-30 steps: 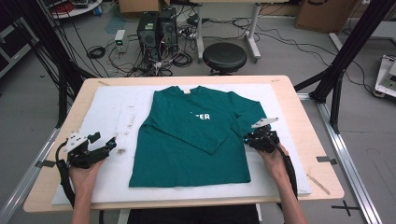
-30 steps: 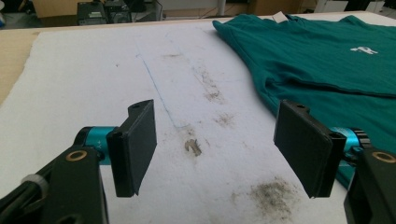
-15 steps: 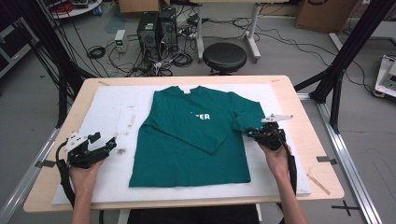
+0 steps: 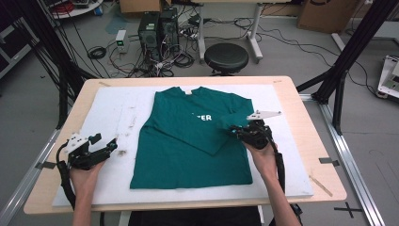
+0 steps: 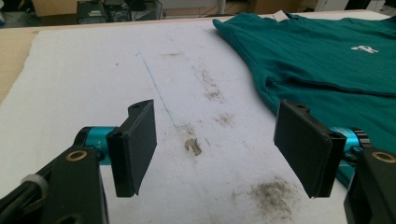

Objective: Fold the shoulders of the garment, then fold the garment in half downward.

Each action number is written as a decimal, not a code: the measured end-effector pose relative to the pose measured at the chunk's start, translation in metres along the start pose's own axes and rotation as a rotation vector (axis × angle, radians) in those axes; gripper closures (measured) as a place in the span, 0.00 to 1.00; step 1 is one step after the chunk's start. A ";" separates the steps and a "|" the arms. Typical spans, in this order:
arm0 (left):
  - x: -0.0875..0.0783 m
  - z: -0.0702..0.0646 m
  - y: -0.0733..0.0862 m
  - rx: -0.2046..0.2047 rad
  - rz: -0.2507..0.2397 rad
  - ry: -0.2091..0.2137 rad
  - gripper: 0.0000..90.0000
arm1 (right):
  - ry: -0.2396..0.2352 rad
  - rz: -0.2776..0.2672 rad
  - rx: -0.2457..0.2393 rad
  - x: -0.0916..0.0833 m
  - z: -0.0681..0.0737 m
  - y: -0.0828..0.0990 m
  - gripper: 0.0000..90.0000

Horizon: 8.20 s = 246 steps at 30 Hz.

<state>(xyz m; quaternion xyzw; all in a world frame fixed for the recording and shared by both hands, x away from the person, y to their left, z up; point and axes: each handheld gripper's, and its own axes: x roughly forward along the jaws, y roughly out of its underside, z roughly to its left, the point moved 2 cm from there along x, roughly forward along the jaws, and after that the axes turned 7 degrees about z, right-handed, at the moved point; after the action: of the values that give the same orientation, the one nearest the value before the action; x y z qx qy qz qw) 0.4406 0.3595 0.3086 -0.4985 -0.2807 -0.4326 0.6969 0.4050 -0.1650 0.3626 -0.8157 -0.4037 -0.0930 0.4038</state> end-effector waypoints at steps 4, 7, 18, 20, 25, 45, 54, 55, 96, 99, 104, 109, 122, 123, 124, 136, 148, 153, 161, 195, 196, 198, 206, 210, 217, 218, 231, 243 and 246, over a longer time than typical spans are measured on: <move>0.000 0.000 0.000 -0.001 -0.002 0.000 0.33 | -0.025 0.002 -0.026 0.008 0.017 -0.010 0.97; 0.000 0.000 0.000 -0.001 -0.001 0.000 0.33 | -0.045 -0.004 -0.045 0.015 0.029 -0.018 0.96; 0.000 0.000 0.000 -0.005 -0.002 0.001 0.33 | -0.113 0.003 -0.059 0.042 0.061 -0.032 0.96; 0.000 0.000 0.000 -0.003 0.000 0.001 0.33 | -0.125 0.001 -0.062 0.047 0.067 -0.034 0.96; 0.000 0.000 0.000 -0.005 -0.001 0.001 0.33 | -0.144 0.010 -0.069 0.060 0.077 -0.037 0.96; 0.000 0.000 0.000 -0.005 -0.001 0.001 0.33 | -0.229 -0.014 -0.089 0.096 0.110 -0.044 0.96; 0.000 0.000 0.000 -0.004 0.001 0.000 0.33 | -0.255 -0.042 -0.079 0.100 0.116 -0.044 0.95; 0.000 0.000 0.000 -0.004 0.001 0.000 0.33 | -0.258 -0.041 -0.076 0.100 0.116 -0.044 0.95; 0.001 0.000 0.000 -0.002 0.003 -0.002 0.33 | -0.268 0.078 -0.134 0.135 0.134 -0.052 0.92; 0.000 0.000 0.000 -0.002 0.002 -0.001 0.33 | -0.234 0.122 -0.145 0.141 0.136 -0.049 0.69; 0.001 0.000 0.000 -0.005 0.002 0.000 0.33 | -0.154 0.130 -0.166 0.134 0.130 -0.047 0.57; 0.001 0.000 0.000 -0.002 0.002 -0.001 0.33 | -0.066 0.108 -0.163 0.115 0.112 -0.044 0.57; 0.001 -0.001 0.000 0.004 0.001 0.003 0.33 | 0.102 -0.042 -0.067 0.037 0.045 -0.010 0.33; 0.001 -0.001 0.000 0.005 0.003 0.003 0.33 | 0.107 -0.065 -0.058 0.031 0.041 -0.007 0.32; 0.001 0.000 0.000 0.004 0.002 0.004 0.33 | 0.116 -0.084 -0.058 0.025 0.036 -0.003 0.30; 0.001 0.000 0.000 0.004 0.003 0.006 0.33 | 0.181 -0.232 0.021 -0.020 -0.012 0.038 0.24; 0.000 -0.002 -0.001 -0.006 0.010 0.012 0.33 | 0.235 -0.258 0.063 -0.030 -0.033 0.063 0.24; -0.001 -0.007 -0.004 0.013 0.011 0.036 0.33 | 0.256 -0.264 0.088 -0.033 -0.040 0.072 0.24; -0.005 -0.017 -0.015 0.055 0.008 0.074 0.33 | 0.277 -0.263 0.131 -0.032 -0.048 0.078 0.24; 0.035 -0.072 -0.012 0.118 0.340 0.151 0.54 | 0.208 -0.028 0.060 -0.008 -0.028 0.070 0.40; 0.036 -0.074 -0.011 0.115 0.345 0.147 0.55 | 0.205 -0.022 0.060 -0.007 -0.028 0.070 0.40; 0.039 -0.077 -0.010 0.129 0.355 0.137 0.55 | 0.209 0.003 0.065 -0.004 -0.027 0.071 0.40; 0.043 -0.084 -0.007 0.138 0.355 0.112 0.60 | 0.242 0.096 0.045 0.012 -0.020 0.071 0.43; 0.042 -0.087 -0.006 0.153 0.350 0.127 0.68 | 0.236 0.127 0.025 0.015 -0.017 0.070 0.59; 0.041 -0.089 -0.005 0.154 0.341 0.146 0.92 | 0.162 0.119 0.045 0.015 -0.015 0.071 0.92; 0.041 -0.090 -0.005 0.159 0.341 0.143 0.95 | 0.138 0.119 0.050 0.014 -0.015 0.072 0.95; 0.022 -0.091 0.003 0.161 0.337 0.187 0.97 | 0.040 0.115 0.048 0.002 -0.015 0.083 0.98; -0.006 -0.100 0.020 0.186 0.332 0.261 0.97 | 0.013 0.089 0.008 -0.020 0.003 0.106 0.98; -0.013 -0.102 0.024 0.190 0.332 0.280 0.97 | 0.009 0.086 0.002 -0.026 0.010 0.114 0.98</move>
<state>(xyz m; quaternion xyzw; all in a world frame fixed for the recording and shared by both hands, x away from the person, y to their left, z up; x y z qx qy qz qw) 0.4513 0.2710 0.2516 -0.4051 -0.1348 -0.3485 0.8344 0.4699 -0.2123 0.2777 -0.8315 -0.3665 -0.0788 0.4099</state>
